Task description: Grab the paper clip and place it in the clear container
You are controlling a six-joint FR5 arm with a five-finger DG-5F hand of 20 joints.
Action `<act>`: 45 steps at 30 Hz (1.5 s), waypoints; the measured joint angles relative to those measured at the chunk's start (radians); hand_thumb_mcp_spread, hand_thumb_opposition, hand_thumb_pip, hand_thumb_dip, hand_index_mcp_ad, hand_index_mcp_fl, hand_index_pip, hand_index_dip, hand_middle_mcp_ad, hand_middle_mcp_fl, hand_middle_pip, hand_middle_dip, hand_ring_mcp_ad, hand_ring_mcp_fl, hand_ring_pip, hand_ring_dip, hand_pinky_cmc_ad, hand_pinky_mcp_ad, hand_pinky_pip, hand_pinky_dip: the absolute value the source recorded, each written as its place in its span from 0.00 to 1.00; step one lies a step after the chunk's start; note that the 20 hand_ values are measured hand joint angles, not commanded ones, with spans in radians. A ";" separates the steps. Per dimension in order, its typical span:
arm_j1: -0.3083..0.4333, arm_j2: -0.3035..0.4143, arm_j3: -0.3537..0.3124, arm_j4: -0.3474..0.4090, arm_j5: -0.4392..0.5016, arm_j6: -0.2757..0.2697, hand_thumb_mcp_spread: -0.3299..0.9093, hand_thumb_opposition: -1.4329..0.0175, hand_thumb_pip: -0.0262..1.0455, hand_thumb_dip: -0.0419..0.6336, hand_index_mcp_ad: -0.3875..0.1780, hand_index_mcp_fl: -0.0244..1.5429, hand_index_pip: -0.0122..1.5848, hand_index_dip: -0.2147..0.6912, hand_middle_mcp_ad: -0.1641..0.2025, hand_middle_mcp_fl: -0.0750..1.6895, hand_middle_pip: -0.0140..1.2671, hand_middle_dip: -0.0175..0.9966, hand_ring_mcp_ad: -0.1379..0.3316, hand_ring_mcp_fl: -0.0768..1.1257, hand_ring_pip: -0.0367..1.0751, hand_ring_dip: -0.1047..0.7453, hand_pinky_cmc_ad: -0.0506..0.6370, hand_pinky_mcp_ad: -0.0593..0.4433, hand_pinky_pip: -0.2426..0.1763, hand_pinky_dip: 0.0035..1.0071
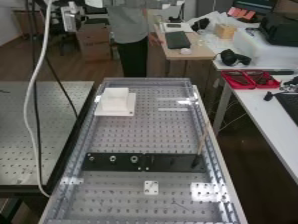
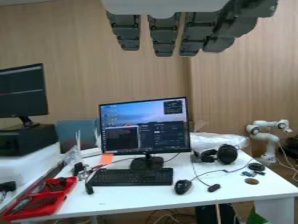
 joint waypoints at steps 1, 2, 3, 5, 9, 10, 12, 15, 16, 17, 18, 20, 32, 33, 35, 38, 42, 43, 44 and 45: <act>-0.001 -0.002 -0.009 0.010 0.001 0.006 0.27 0.99 0.03 0.07 0.59 0.02 0.01 0.26 0.69 0.04 0.02 0.05 0.47 0.06 0.04 0.14 0.13 0.19 0.55 0.01; -0.002 -0.002 -0.011 0.013 0.002 0.007 0.27 0.99 0.03 0.07 0.61 0.02 0.01 0.26 0.65 0.04 0.02 0.05 0.43 0.06 0.04 0.14 0.11 0.19 0.55 0.01; -0.003 -0.004 -0.020 0.025 0.004 0.012 0.26 0.99 0.03 0.06 0.61 0.02 0.01 0.26 0.64 0.04 0.02 0.05 0.44 0.06 0.05 0.15 0.12 0.19 0.55 0.02; -0.005 -0.008 -0.038 0.048 0.014 0.016 0.35 0.87 0.20 0.08 0.61 0.02 0.01 0.26 0.63 0.04 0.03 0.06 0.44 0.06 0.05 0.15 0.12 0.18 0.55 0.06; -0.010 -0.015 -0.058 0.072 0.029 0.009 0.45 0.66 0.32 0.12 0.59 0.02 0.02 0.25 0.63 0.01 0.08 0.08 0.45 0.06 0.08 0.16 0.26 0.41 0.55 0.20; -0.013 -0.016 -0.065 0.081 0.031 0.005 0.47 0.63 0.32 0.12 0.57 0.01 0.02 0.25 0.63 0.01 0.08 0.09 0.46 0.06 0.09 0.16 0.30 0.45 0.52 0.22; -0.019 -0.017 -0.078 0.096 0.032 0.001 0.48 0.60 0.36 0.11 0.56 0.01 0.03 0.26 0.64 0.01 0.09 0.12 0.49 0.06 0.11 0.19 0.39 0.52 0.49 0.29; -0.033 -0.020 -0.104 0.127 0.030 -0.007 0.47 0.56 0.39 0.14 0.56 0.02 0.04 0.25 0.64 0.01 0.10 0.14 0.56 0.06 0.10 0.19 0.44 0.59 0.47 0.31; -0.038 -0.021 -0.114 0.140 0.029 -0.011 0.49 0.55 0.39 0.14 0.56 0.02 0.04 0.25 0.63 0.02 0.10 0.14 0.56 0.06 0.11 0.20 0.45 0.61 0.48 0.33; -0.043 -0.023 -0.123 0.153 0.027 -0.015 0.49 0.55 0.39 0.14 0.56 0.02 0.04 0.25 0.64 0.03 0.11 0.15 0.59 0.06 0.11 0.21 0.46 0.60 0.48 0.34; -0.044 -0.024 -0.127 0.157 0.026 -0.016 0.49 0.54 0.40 0.13 0.56 0.02 0.04 0.25 0.64 0.03 0.10 0.16 0.59 0.06 0.11 0.21 0.48 0.62 0.47 0.35; -0.054 -0.030 -0.145 0.182 0.021 -0.021 0.49 0.53 0.42 0.13 0.56 0.02 0.04 0.25 0.64 0.03 0.11 0.17 0.58 0.06 0.11 0.21 0.48 0.64 0.47 0.36; -0.099 -0.086 -0.180 0.242 0.004 -0.032 0.54 0.48 0.57 0.32 0.55 0.03 0.05 0.15 0.65 0.16 0.11 0.30 0.59 0.06 0.12 0.24 0.50 0.64 0.44 0.36; -0.101 -0.091 -0.180 0.242 0.003 -0.032 0.54 0.47 0.57 0.32 0.55 0.03 0.05 0.16 0.64 0.18 0.11 0.30 0.59 0.06 0.13 0.24 0.50 0.64 0.44 0.36; -0.113 -0.108 -0.179 0.244 -0.005 -0.031 0.54 0.48 0.57 0.32 0.54 0.03 0.05 0.14 0.65 0.20 0.11 0.33 0.58 0.08 0.13 0.25 0.50 0.64 0.44 0.36; -0.129 -0.130 -0.179 0.252 -0.019 -0.031 0.55 0.47 0.60 0.37 0.54 0.03 0.06 0.13 0.65 0.22 0.10 0.36 0.59 0.09 0.13 0.26 0.50 0.64 0.44 0.36; -0.148 -0.152 -0.180 0.277 -0.037 -0.029 0.57 0.46 0.62 0.40 0.54 0.04 0.06 0.08 0.64 0.28 0.11 0.42 0.58 0.12 0.12 0.28 0.52 0.64 0.44 0.35; -0.153 -0.157 -0.180 0.290 -0.042 -0.028 0.57 0.46 0.62 0.40 0.54 0.04 0.06 0.08 0.64 0.28 0.11 0.43 0.58 0.13 0.12 0.28 0.52 0.64 0.44 0.35; -0.158 -0.164 -0.181 0.301 -0.047 -0.028 0.57 0.45 0.63 0.40 0.54 0.04 0.06 0.08 0.64 0.28 0.11 0.43 0.59 0.15 0.12 0.28 0.52 0.64 0.44 0.35; -0.159 -0.165 -0.181 0.304 -0.048 -0.028 0.57 0.45 0.63 0.41 0.53 0.05 0.06 0.08 0.65 0.28 0.11 0.43 0.58 0.17 0.13 0.29 0.52 0.64 0.44 0.34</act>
